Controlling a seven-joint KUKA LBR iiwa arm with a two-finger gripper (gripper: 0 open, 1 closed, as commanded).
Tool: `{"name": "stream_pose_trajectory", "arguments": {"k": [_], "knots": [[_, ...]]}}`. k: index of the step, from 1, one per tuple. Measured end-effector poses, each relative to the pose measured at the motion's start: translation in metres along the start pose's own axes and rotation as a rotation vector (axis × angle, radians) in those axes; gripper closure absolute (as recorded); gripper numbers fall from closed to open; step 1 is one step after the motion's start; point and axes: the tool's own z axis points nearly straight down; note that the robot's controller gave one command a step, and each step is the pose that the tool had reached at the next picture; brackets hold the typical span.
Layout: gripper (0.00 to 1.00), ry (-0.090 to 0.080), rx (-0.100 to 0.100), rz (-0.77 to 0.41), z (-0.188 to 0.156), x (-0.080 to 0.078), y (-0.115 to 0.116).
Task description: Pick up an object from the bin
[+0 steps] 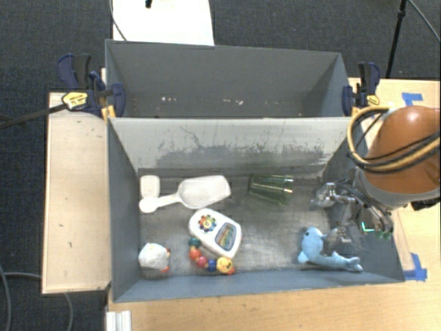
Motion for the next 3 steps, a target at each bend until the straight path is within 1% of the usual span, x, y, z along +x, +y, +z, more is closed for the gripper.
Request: {"name": "stream_pose_trajectory", "arguments": {"k": [1, 2, 3], "knots": [[0.00, -0.007, 0.001, -0.004, -0.003, -0.002, 0.000], [0.00, -0.009, 0.001, 0.139, 0.067, 0.000, -0.039], [0.00, -0.005, 0.001, 0.028, 0.043, 0.008, -0.035]]}}
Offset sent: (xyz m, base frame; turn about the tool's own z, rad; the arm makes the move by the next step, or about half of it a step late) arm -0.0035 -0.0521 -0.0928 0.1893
